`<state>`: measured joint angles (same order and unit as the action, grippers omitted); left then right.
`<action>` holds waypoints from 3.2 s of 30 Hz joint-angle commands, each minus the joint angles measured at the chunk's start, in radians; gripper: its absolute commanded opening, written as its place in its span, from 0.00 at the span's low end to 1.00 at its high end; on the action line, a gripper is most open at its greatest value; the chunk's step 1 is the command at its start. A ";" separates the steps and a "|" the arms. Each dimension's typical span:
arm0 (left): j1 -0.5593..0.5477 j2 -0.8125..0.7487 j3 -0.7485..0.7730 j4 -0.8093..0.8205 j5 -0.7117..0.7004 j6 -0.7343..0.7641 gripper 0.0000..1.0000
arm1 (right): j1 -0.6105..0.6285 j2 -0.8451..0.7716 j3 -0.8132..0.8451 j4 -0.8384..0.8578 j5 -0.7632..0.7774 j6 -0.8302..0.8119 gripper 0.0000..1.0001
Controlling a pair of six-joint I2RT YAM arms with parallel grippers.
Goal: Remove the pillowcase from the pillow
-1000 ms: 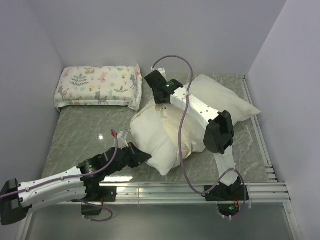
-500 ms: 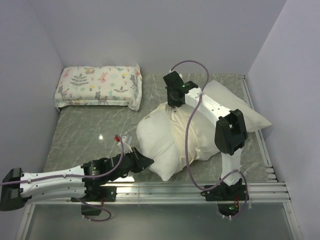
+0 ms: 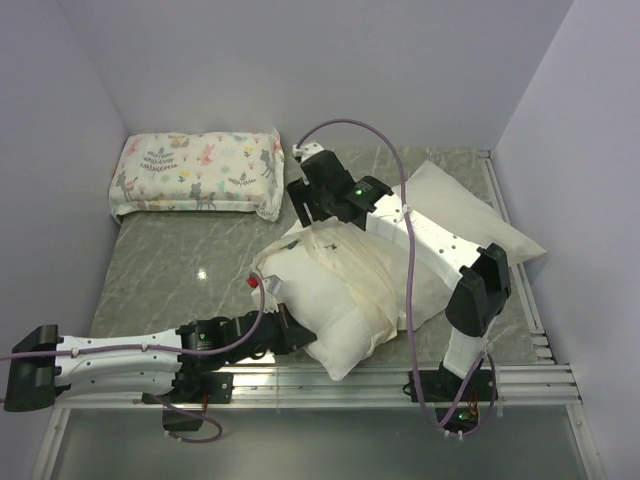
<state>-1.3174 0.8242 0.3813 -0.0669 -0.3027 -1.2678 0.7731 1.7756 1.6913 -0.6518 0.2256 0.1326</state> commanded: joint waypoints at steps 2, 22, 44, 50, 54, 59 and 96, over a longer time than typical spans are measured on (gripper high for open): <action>-0.020 0.010 0.011 0.024 0.063 0.018 0.01 | 0.048 0.061 0.093 -0.019 -0.003 -0.105 0.80; -0.028 0.006 0.008 0.032 0.057 0.019 0.00 | 0.126 -0.096 -0.068 0.050 -0.258 -0.166 0.83; -0.189 0.116 0.251 -0.170 -0.153 0.008 0.00 | 0.112 0.383 0.375 -0.180 0.044 -0.143 0.13; -0.215 0.128 0.301 -0.205 -0.210 -0.008 0.00 | 0.009 0.278 0.217 -0.075 -0.023 -0.081 0.00; -0.229 0.113 0.329 -0.244 -0.248 -0.018 0.00 | -0.063 0.252 0.176 -0.071 -0.084 -0.062 0.00; -0.230 0.104 0.294 -0.223 -0.240 -0.031 0.00 | -0.064 0.134 0.097 0.015 -0.343 -0.082 0.53; -0.397 0.286 0.516 -0.461 -0.435 -0.085 0.00 | -0.136 0.344 0.242 -0.188 0.164 0.051 0.00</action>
<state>-1.6554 1.0813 0.7959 -0.4870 -0.7101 -1.3460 0.7013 2.1147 1.9408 -0.9573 0.1993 0.1162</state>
